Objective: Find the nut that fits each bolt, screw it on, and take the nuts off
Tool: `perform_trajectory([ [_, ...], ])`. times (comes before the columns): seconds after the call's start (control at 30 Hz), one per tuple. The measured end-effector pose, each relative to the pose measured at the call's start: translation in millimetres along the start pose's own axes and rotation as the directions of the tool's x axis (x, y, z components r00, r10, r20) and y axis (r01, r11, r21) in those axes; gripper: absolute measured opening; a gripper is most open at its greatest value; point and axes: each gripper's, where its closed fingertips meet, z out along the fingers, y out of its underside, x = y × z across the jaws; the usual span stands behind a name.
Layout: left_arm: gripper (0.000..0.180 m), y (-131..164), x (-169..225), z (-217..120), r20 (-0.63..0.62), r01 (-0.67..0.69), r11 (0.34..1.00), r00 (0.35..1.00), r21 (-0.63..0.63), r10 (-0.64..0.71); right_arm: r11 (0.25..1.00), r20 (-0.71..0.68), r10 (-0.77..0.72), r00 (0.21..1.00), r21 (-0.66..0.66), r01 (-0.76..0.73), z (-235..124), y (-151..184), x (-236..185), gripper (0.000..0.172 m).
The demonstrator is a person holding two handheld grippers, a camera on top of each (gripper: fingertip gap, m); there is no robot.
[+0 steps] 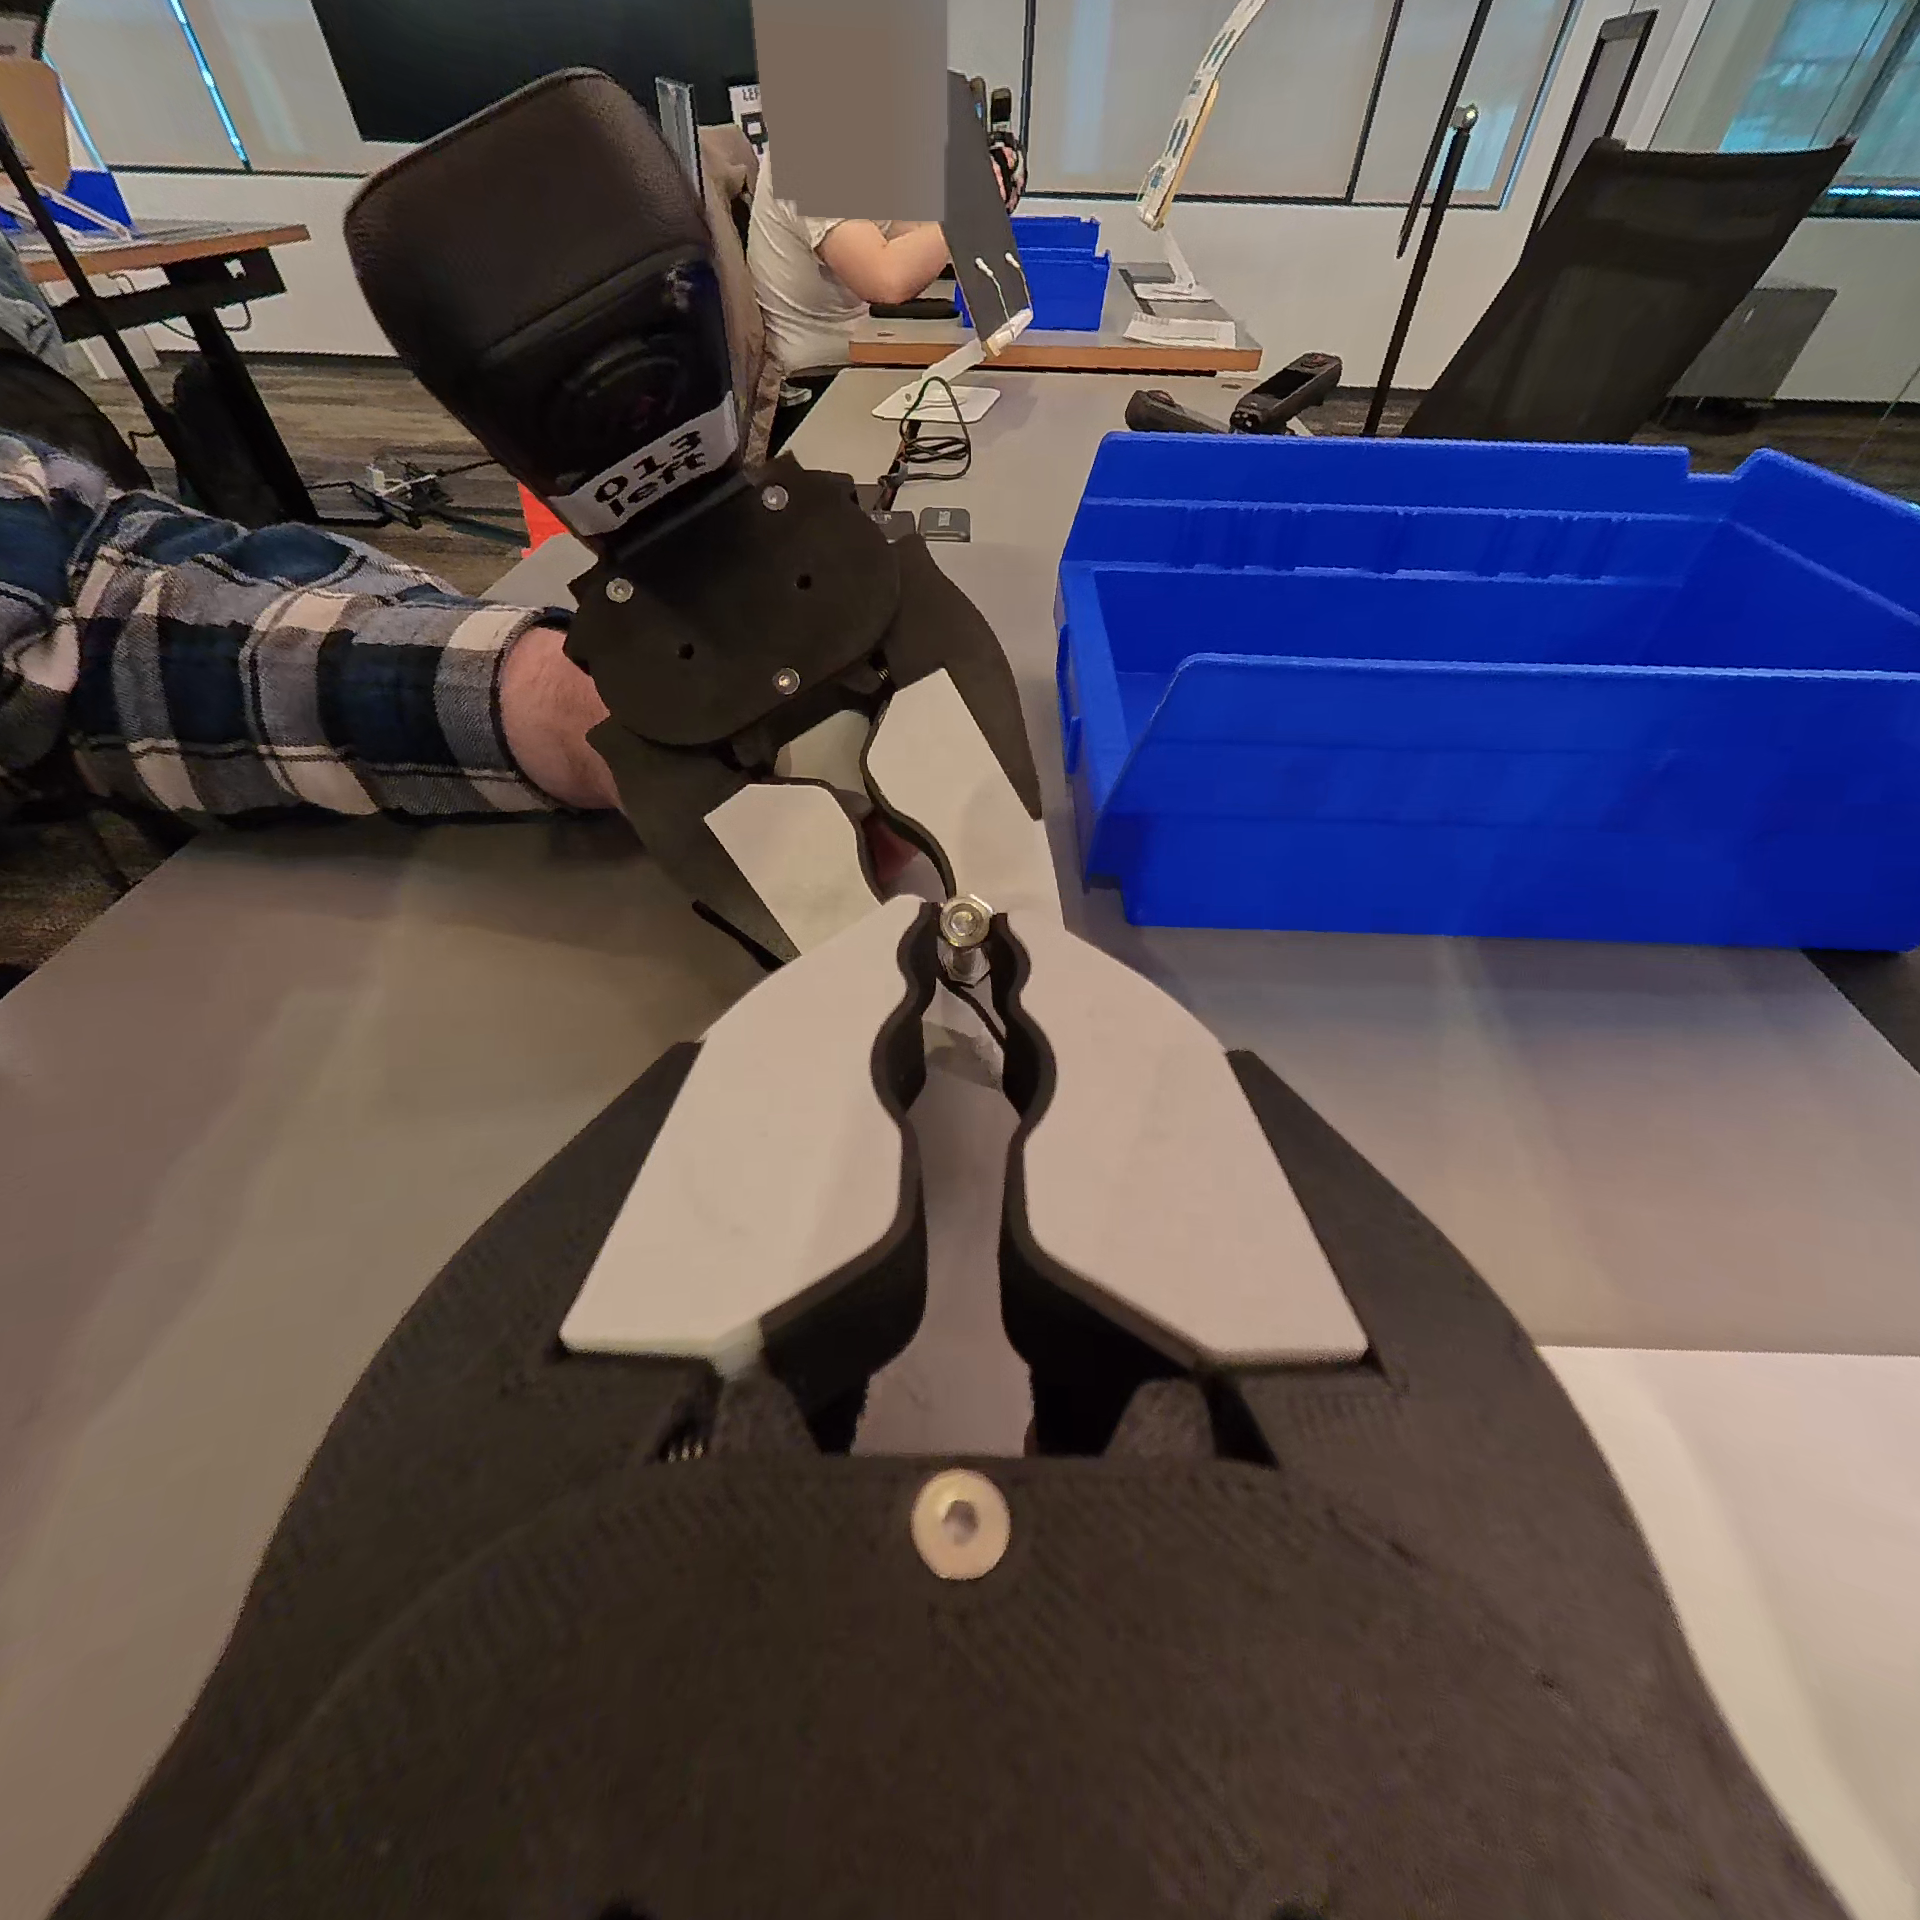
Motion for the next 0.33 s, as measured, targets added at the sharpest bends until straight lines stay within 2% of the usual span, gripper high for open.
perform_trajectory([
  [0.33,0.004,6,-15,3,0.145,-0.053,0.994,0.987,-0.093,0.066,0.996,-0.077,0.086,0.993,-0.007,-0.087,1,4,9,0.010],
])
